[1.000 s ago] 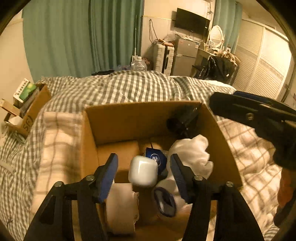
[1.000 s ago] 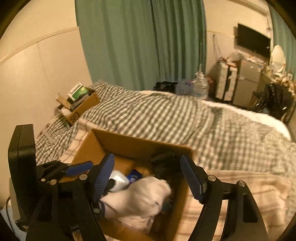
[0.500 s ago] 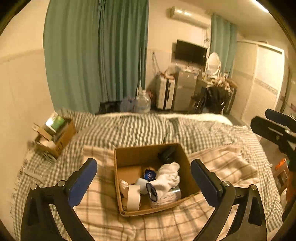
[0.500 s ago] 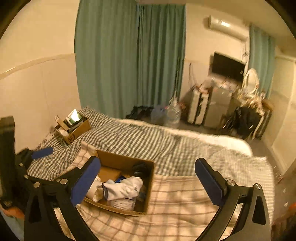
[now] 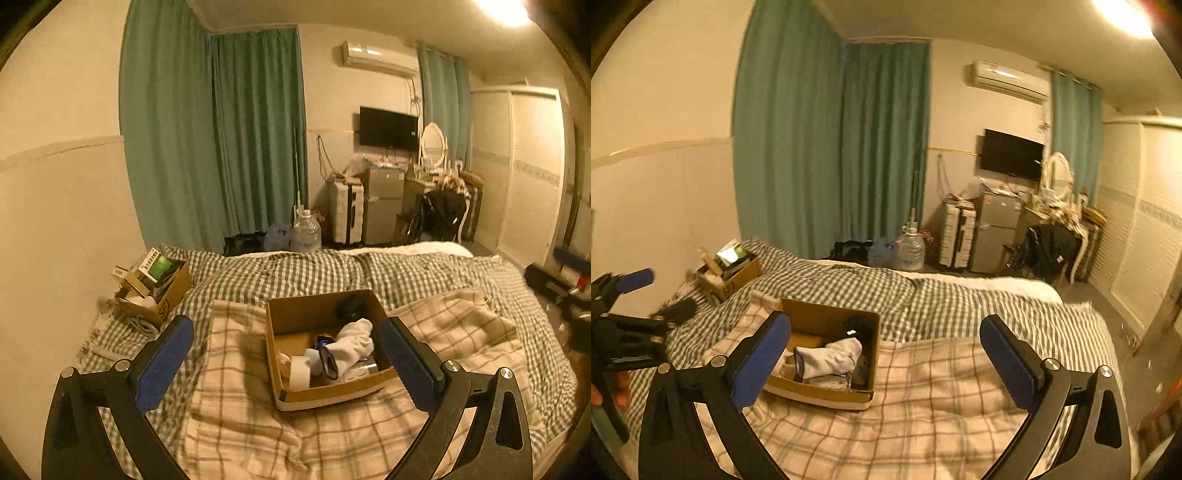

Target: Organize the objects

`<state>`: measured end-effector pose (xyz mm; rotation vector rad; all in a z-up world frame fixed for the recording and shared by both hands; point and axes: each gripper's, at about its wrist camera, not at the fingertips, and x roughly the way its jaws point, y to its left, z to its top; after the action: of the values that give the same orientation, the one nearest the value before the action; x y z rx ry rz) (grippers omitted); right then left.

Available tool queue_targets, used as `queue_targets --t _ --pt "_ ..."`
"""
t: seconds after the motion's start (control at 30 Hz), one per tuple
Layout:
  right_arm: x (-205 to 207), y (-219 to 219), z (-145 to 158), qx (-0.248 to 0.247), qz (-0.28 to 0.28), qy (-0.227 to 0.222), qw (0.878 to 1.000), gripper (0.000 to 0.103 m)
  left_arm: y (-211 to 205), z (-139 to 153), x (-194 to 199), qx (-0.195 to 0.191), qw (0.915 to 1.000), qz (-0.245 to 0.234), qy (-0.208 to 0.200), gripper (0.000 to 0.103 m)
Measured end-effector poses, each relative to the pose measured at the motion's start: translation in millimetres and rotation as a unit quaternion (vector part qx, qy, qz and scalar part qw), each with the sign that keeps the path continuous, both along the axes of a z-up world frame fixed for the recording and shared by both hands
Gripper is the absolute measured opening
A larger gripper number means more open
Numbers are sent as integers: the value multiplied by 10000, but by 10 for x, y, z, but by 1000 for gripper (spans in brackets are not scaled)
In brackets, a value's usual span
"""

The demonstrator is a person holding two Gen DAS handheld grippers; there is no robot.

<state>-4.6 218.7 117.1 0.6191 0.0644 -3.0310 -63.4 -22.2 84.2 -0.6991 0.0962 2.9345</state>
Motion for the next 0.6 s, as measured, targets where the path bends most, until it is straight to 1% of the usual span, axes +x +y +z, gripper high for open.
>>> queue_targets --t 0.13,0.2,0.3,0.4,0.47,0.53,0.6 --pt "-110 67 -347 -209 -210 -48 9996 103 -25 -250 36 160 9998 114 12 103" --pt "-198 40 -506 -113 -220 -143 9996 103 -41 -413 42 236 9993 292 66 103" --pt "-255 -41 -736 15 -176 -101 9998 103 -35 -667 34 350 9984 412 168 103" --pt "-371 -156 -995 190 -61 -315 9993 103 -6 -876 -12 370 9985 399 24 103" --pt "-425 -203 -1138 240 -28 -439 9987 103 28 -1013 -44 416 9986 284 -132 103" --pt "-486 -224 -1267 213 20 -632 9978 103 91 -1117 -57 318 9991 120 -264 103" --pt "-505 -189 -1322 141 5 -716 9973 103 152 -1191 -62 118 9994 157 -284 103"
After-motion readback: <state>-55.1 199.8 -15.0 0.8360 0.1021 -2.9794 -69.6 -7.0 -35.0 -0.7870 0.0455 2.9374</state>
